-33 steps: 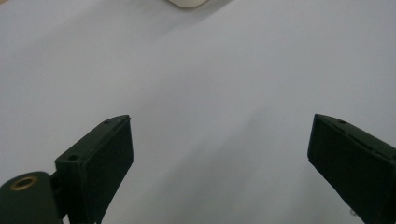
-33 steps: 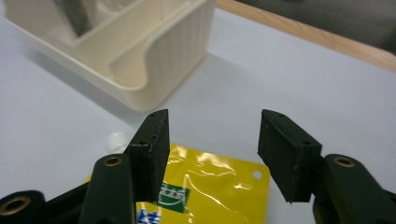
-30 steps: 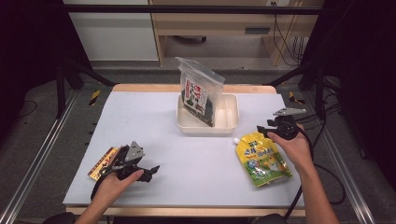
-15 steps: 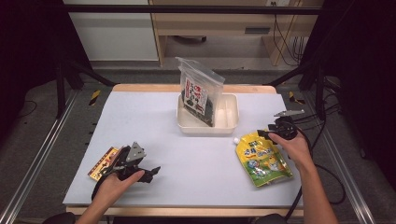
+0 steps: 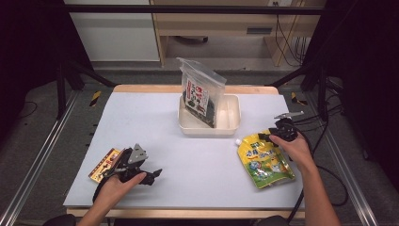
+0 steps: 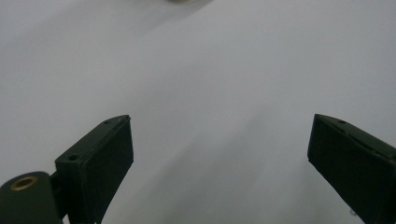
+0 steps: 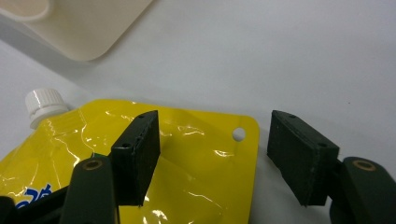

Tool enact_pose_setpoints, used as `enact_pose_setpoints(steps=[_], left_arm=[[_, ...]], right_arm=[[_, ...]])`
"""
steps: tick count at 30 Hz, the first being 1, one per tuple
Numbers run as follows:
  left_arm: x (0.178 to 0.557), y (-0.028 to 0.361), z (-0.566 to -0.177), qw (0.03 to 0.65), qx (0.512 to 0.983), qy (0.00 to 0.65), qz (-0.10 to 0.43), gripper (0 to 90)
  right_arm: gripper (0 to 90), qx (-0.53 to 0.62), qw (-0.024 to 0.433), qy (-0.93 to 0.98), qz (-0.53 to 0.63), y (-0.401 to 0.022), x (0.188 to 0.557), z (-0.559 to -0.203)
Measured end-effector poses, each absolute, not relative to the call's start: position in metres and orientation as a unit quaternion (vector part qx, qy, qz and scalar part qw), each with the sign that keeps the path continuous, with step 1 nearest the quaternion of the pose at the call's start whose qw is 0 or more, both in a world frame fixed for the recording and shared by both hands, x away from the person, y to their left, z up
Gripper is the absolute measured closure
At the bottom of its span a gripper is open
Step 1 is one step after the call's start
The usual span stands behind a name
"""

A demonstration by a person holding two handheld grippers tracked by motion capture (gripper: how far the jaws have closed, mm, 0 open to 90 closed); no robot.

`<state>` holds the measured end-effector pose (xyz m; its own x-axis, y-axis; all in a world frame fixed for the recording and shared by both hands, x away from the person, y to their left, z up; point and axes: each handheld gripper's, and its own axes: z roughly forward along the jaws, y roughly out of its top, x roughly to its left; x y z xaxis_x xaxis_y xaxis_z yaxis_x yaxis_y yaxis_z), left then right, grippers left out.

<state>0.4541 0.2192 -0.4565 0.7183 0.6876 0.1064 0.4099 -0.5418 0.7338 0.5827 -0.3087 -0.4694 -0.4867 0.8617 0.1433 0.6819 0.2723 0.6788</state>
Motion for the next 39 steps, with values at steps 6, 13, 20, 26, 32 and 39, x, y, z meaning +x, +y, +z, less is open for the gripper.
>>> enact_pose_setpoints(steps=[6, 13, 20, 26, 32, 39], left_arm=[[0.454, 0.22, -0.456, 0.356, 0.855, 0.322, 0.197, 6.7], [0.454, 0.22, -0.456, 0.356, 0.855, 0.322, 0.198, 6.7], [0.454, 0.221, -0.455, 0.356, 0.854, 0.323, 0.2, 6.7], [0.454, 0.222, -0.454, 0.356, 0.854, 0.323, 0.2, 6.7], [0.455, 0.221, -0.455, 0.353, 0.855, 0.324, 0.201, 6.7], [0.455, 0.221, -0.455, 0.352, 0.854, 0.324, 0.202, 6.7]], right_arm=[[40.9, 0.488, 0.117, 0.79, 0.353, -0.308, 0.582, -0.47], [45.7, 0.48, 0.125, 0.793, 0.355, -0.308, 0.577, -0.466], [52.6, 0.46, 0.145, 0.797, 0.363, -0.306, 0.566, -0.455], [62.6, 0.438, 0.154, 0.807, 0.365, -0.306, 0.559, -0.447], [66.3, 0.427, 0.152, 0.819, 0.352, -0.304, 0.557, -0.449], [67.0, 0.423, 0.154, 0.826, 0.339, -0.301, 0.557, -0.454]])
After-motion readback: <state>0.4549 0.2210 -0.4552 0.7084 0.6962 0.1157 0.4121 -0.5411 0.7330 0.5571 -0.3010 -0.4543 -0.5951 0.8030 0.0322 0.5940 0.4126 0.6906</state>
